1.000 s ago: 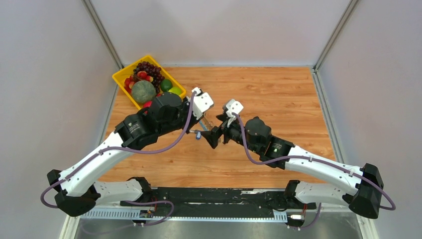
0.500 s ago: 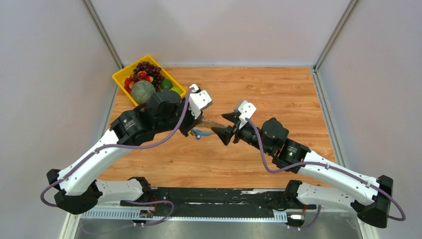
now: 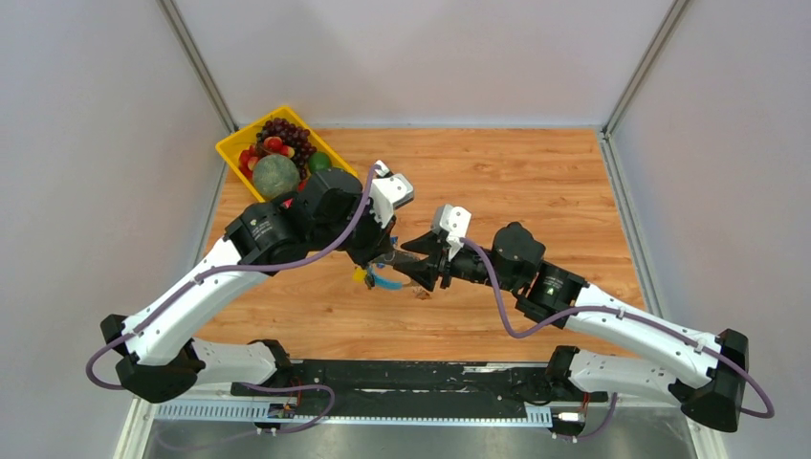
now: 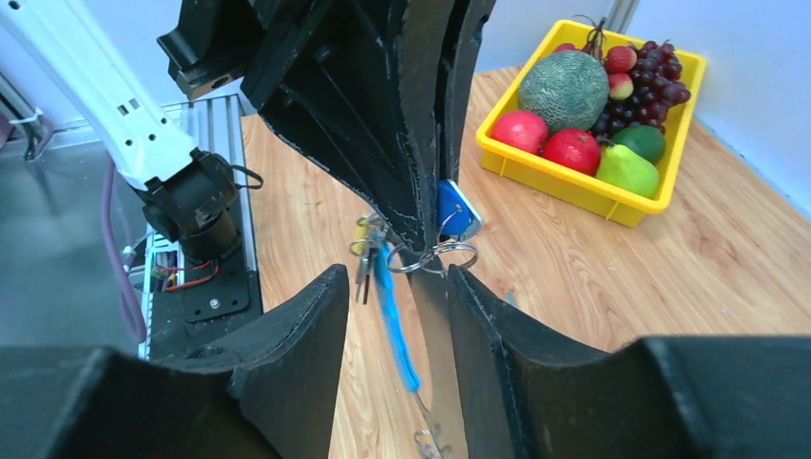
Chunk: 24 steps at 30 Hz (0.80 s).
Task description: Remove the keys from the keyring
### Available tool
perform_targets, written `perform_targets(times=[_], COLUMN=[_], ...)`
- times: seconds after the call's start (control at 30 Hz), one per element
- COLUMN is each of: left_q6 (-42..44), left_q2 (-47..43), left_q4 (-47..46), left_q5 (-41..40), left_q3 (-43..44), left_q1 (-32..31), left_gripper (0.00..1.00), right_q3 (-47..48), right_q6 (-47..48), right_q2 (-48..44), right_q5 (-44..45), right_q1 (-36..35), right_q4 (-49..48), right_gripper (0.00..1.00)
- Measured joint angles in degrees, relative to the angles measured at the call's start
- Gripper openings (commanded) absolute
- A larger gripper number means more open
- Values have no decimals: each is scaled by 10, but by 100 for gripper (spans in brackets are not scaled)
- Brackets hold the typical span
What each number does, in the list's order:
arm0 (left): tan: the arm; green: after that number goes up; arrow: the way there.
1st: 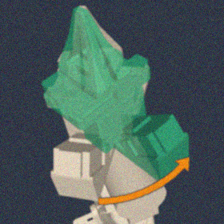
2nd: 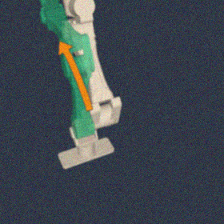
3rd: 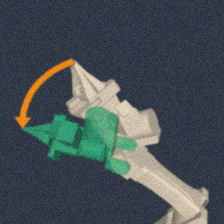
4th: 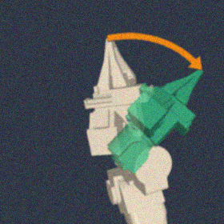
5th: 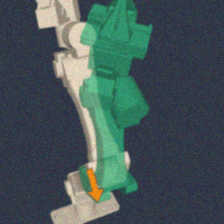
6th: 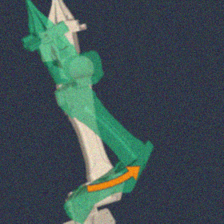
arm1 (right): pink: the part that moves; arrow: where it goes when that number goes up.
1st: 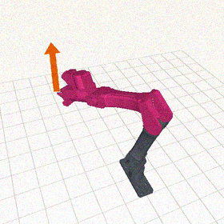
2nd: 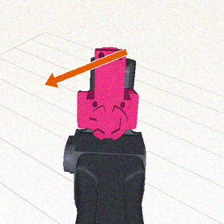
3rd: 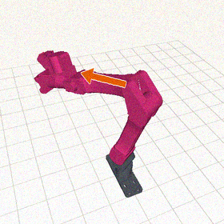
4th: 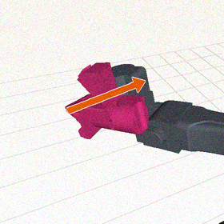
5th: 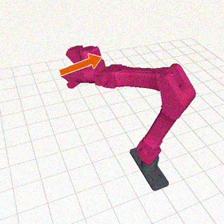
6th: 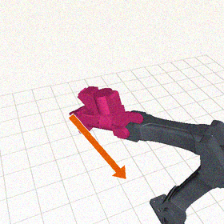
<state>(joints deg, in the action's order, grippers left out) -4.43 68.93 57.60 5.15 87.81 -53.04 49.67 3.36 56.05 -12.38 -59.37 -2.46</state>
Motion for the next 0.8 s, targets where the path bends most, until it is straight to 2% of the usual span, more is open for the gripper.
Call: perform_targets(times=[0.23, 0.43, 0.8], left_q6=[-23, -32, -38], left_q2=[0, 0, 0], left_q4=[4, 5, 14], left_q5=[24, 38, 41], left_q3=[5, 6, 9], left_q1=[0, 3, 3], left_gripper=[0, 0, 0], right_q3=[0, -2, -7], right_q6=[2, 9, 6], right_q2=[2, 2, 2], right_q5=[-24, -30, -31], right_q1=[0, 1, 1], right_q4=[-6, -12, -19], right_gripper=[47, 42, 39])
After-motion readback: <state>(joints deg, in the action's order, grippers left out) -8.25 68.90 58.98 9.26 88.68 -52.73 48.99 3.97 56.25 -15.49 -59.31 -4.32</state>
